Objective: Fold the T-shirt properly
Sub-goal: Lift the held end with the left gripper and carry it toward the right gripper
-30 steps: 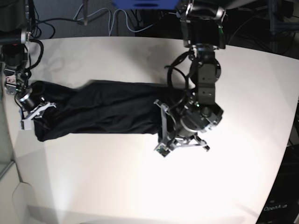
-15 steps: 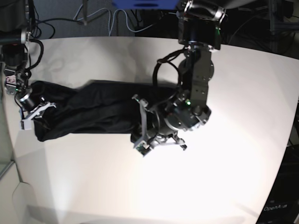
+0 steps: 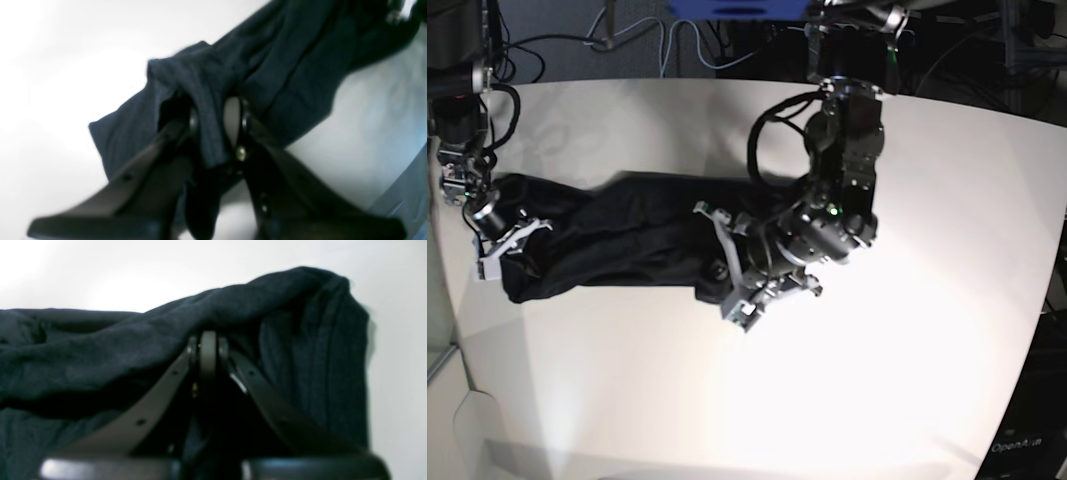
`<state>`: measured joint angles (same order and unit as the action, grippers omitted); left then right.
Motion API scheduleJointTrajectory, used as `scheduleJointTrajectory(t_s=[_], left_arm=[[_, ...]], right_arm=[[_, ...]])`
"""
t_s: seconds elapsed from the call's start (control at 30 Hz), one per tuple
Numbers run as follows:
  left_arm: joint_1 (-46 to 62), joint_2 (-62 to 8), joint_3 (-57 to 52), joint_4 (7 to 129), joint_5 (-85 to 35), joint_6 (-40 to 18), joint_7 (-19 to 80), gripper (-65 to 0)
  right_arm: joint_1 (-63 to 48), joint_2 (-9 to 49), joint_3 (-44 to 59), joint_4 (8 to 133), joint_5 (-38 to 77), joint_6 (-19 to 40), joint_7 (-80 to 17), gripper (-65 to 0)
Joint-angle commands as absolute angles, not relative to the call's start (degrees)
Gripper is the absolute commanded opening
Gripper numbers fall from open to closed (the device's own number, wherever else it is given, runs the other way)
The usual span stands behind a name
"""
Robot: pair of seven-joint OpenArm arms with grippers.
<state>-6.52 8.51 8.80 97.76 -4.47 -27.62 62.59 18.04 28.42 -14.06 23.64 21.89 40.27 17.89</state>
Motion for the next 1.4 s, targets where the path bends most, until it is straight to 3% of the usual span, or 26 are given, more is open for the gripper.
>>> scheduleJointTrajectory(t_s=[0.0, 0.37, 1.37], left_arm=[[-7.6, 9.0, 9.0, 98.6, -6.2, -26.7, 61.2, -63.3], [-8.0, 9.0, 13.2, 89.7, -12.7, -16.0, 52.7, -63.3], [-7.8, 9.0, 15.4, 89.0, -19.1, -16.0, 51.8, -62.6]], right_arm=[[16.2, 27.6, -15.3, 22.5, 13.1, 39.5, 5.1, -65.0], [16.2, 27.6, -15.4, 22.5, 13.1, 39.5, 5.1, -65.0], [16.1, 27.5, -15.3, 22.5, 13.1, 39.5, 5.1, -65.0]])
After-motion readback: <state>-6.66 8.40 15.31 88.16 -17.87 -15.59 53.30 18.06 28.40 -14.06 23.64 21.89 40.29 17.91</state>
